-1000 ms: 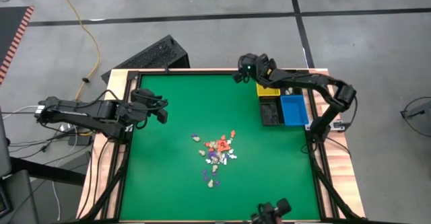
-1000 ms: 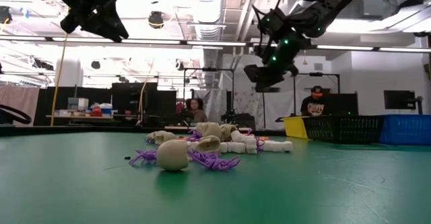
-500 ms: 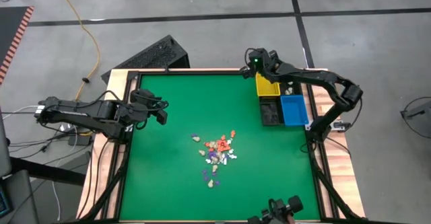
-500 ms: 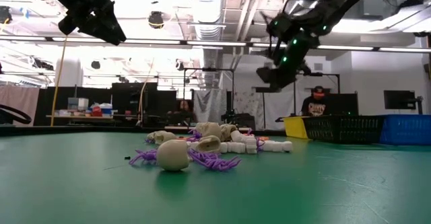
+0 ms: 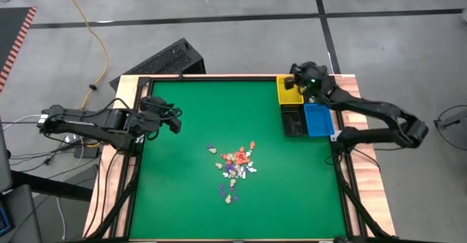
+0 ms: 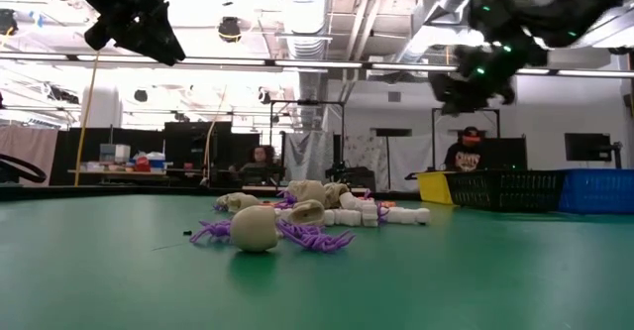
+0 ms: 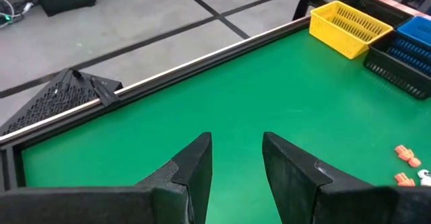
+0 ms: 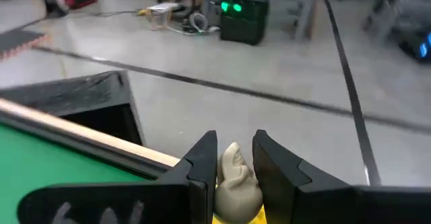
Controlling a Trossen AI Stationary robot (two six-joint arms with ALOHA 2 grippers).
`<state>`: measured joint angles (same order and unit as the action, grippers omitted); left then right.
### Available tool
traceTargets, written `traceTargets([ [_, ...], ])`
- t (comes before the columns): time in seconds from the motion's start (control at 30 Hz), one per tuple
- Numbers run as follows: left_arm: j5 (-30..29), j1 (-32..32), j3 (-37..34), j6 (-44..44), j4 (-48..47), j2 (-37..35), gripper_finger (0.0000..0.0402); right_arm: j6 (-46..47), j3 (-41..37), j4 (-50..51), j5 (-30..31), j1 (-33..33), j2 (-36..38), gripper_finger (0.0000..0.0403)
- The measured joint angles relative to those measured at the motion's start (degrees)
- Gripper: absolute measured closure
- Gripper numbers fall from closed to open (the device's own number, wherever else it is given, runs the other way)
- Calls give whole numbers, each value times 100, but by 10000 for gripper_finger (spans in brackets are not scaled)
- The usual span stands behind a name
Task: Sort Halloween decoration
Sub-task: Put the gray skull toy into the top black basket
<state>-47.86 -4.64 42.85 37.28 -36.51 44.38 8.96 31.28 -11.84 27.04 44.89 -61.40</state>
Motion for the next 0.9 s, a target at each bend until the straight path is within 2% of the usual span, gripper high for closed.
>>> traceTargets([
  [0.27, -28, 0, 0, 94, 42, -2, 280, 1070, -812, -105, 302, 566, -18, 301],
  [0.9, -102, 2, 0, 103, 33, 0, 280, 1220, -803, -195, 464, 541, -623, 300],
])
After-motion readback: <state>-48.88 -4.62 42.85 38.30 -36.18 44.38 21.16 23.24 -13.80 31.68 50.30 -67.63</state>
